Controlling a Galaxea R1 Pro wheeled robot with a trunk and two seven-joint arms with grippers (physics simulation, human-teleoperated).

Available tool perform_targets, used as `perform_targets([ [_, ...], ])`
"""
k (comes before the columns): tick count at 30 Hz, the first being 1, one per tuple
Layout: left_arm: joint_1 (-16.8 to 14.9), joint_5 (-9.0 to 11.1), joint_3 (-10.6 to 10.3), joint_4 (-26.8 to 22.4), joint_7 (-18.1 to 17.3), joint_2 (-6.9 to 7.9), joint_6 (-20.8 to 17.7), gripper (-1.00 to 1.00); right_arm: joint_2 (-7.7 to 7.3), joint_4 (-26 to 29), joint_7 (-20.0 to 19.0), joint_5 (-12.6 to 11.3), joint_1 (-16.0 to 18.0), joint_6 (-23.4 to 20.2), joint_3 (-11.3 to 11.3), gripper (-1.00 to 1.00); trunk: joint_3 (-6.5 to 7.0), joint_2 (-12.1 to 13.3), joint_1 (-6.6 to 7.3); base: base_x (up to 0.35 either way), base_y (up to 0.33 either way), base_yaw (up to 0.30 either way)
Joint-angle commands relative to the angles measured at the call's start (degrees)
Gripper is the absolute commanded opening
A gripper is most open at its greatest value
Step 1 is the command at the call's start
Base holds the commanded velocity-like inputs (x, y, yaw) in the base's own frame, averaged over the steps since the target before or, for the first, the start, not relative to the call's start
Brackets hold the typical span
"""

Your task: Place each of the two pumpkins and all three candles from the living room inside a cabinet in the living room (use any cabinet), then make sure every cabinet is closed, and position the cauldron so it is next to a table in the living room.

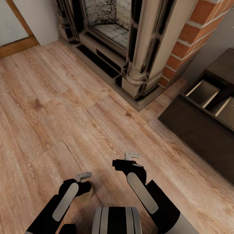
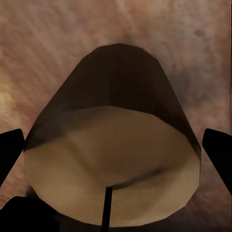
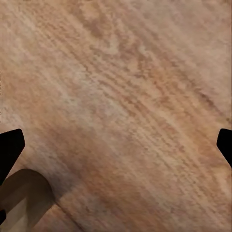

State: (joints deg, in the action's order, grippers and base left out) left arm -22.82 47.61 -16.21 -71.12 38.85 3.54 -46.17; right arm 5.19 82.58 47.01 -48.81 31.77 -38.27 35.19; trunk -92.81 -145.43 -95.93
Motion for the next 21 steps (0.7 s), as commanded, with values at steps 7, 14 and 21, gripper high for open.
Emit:
perform_targets([
  [7,-0.03,0.61,-0.13,-0.07,0.61,0.06,-0.06,-1.00,0.00,-0.04,0.54,-0.49,0.05,-0.13,0.05,1.00,1.52,0.08,0.19,0.000,0.000,0.000],
  [14,-0.03,0.56,-0.02,-0.49,0.61,0.06,-0.06,-1.00,0.00,-0.10,0.59,-0.59,0.05,-0.50,-0.17,1.00,3.07,0.17,0.37,0.000,0.000,0.000],
  [21,-0.03,0.51,0.16,-0.88,0.46,0.12,-0.19,-1.00,-0.12,-0.79,0.30,-1.42,0.05,-0.65,-0.45,1.00,4.62,0.27,0.55,0.000,0.000,0.000],
])
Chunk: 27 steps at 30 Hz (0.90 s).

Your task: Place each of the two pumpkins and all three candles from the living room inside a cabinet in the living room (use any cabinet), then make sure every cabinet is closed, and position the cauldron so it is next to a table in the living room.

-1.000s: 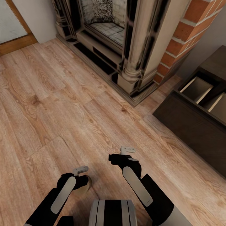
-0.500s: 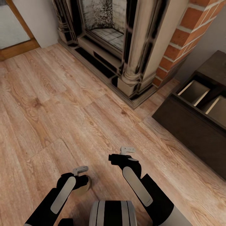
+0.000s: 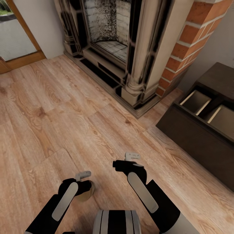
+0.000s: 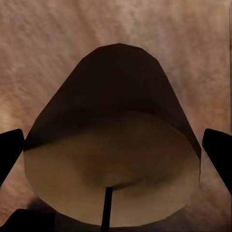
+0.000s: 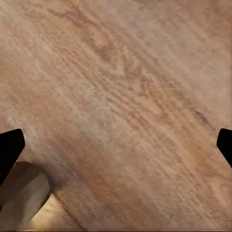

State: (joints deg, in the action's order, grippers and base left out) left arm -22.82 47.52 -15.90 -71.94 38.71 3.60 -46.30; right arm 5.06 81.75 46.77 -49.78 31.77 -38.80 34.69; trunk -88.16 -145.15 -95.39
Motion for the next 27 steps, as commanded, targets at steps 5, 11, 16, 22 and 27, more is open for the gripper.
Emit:
perform_targets([
  [5,-0.09,0.52,0.03,-0.13,0.60,0.09,-0.15,-1.00,0.11,-2.71,0.07,-1.21,0.05,-0.15,0.03,1.00,1.08,0.05,0.13,0.000,0.000,0.000],
  [11,-0.23,0.43,1.12,-0.13,0.71,0.17,-0.52,-1.00,-0.27,-3.03,0.29,-1.29,-0.17,0.47,-0.02,1.00,2.41,0.13,0.29,0.000,0.000,0.000],
  [16,-0.21,0.33,2.47,-1.66,1.14,0.33,-0.88,-1.00,-0.31,-3.51,0.63,-3.12,-0.32,0.52,-1.41,1.00,3.51,0.20,0.42,0.000,0.000,0.000],
  [22,-0.21,0.38,2.53,-1.87,1.27,0.64,-0.97,-1.00,-0.32,-3.52,0.78,-6.63,-0.35,0.57,-1.95,1.00,4.84,0.28,0.57,0.000,0.000,0.000],
  [27,-0.21,0.49,2.47,-1.89,1.22,1.01,-0.98,-1.00,-0.31,-3.73,0.83,-6.96,-0.34,0.58,-2.20,1.00,5.92,0.35,0.70,0.000,0.000,0.000],
])
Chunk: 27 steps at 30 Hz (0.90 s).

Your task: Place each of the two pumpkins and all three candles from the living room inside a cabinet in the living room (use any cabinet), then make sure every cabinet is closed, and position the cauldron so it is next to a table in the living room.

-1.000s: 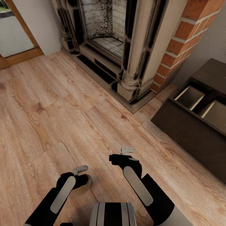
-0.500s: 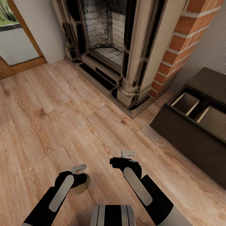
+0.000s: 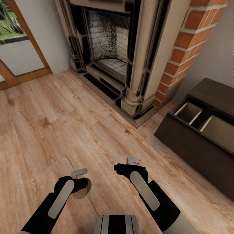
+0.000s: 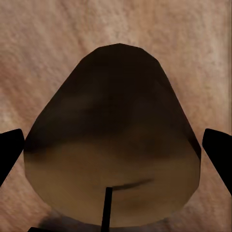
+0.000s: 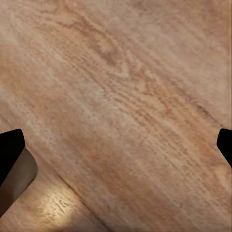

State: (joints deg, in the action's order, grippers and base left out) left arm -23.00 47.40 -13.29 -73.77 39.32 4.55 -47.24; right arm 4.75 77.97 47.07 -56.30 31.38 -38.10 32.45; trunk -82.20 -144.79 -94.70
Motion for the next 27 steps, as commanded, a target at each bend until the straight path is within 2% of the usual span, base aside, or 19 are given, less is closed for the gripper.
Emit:
perform_targets([
  [1,-0.03,0.60,-0.12,-0.06,0.61,0.11,-0.04,-1.00,0.00,-0.06,0.54,-0.47,0.06,-0.12,-0.25,1.00,0.14,0.00,0.03,0.000,0.000,0.000],
  [8,-0.03,0.61,-0.15,-0.06,0.62,0.13,-0.04,-1.00,-0.05,-1.41,0.42,-0.56,0.03,-0.13,-1.71,1.00,1.13,0.09,0.21,-0.060,0.018,0.000],
  [14,-0.04,0.62,-0.14,-0.06,0.61,0.16,-0.04,-1.00,-0.08,-1.57,0.27,-0.57,0.01,-0.13,-2.01,1.00,1.91,0.17,0.37,-0.055,0.026,-0.044],
  [27,-0.03,0.63,-0.15,-0.87,0.59,0.19,-0.04,-1.00,-0.09,-1.50,-0.16,-1.53,0.04,-0.13,-2.12,1.00,4.10,0.35,0.70,-0.027,0.012,-0.205],
])
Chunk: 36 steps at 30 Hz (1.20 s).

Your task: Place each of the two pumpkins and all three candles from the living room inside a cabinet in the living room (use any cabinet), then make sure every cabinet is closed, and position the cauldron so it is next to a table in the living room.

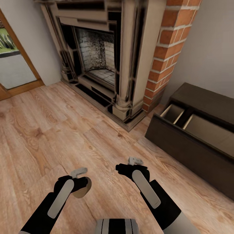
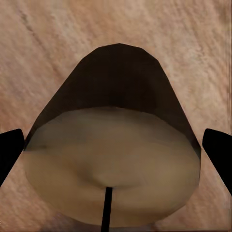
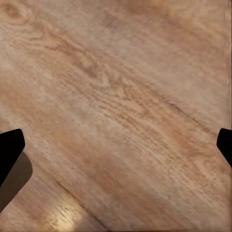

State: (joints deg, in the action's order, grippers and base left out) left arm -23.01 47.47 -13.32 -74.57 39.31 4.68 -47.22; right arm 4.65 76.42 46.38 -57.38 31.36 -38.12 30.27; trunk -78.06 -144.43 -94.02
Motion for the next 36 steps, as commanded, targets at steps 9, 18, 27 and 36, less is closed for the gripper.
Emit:
perform_targets([
  [9,-0.02,0.60,-0.13,-0.14,0.64,0.07,-0.08,-1.00,0.01,0.04,0.47,-0.45,0.02,-0.10,0.05,1.00,1.95,0.10,0.26,-0.121,0.074,-0.279],
  [18,-0.02,0.61,-0.11,-0.34,0.62,0.13,-0.07,-1.00,0.01,-0.04,0.39,-0.53,0.02,-0.08,0.05,1.00,3.94,0.22,0.49,-0.006,0.002,-0.281],
  [27,0.00,0.70,-0.24,-1.58,0.67,0.16,-0.08,-1.00,0.01,-0.31,0.44,-0.46,0.04,-0.07,0.05,1.00,5.93,0.34,0.72,-0.222,0.093,-0.189],
  [36,0.02,0.66,-0.12,-1.63,0.65,0.34,-0.14,-1.00,0.01,-0.56,0.41,-0.45,0.01,-0.02,0.08,1.00,7.93,0.46,0.95,-0.103,0.040,-0.007],
])
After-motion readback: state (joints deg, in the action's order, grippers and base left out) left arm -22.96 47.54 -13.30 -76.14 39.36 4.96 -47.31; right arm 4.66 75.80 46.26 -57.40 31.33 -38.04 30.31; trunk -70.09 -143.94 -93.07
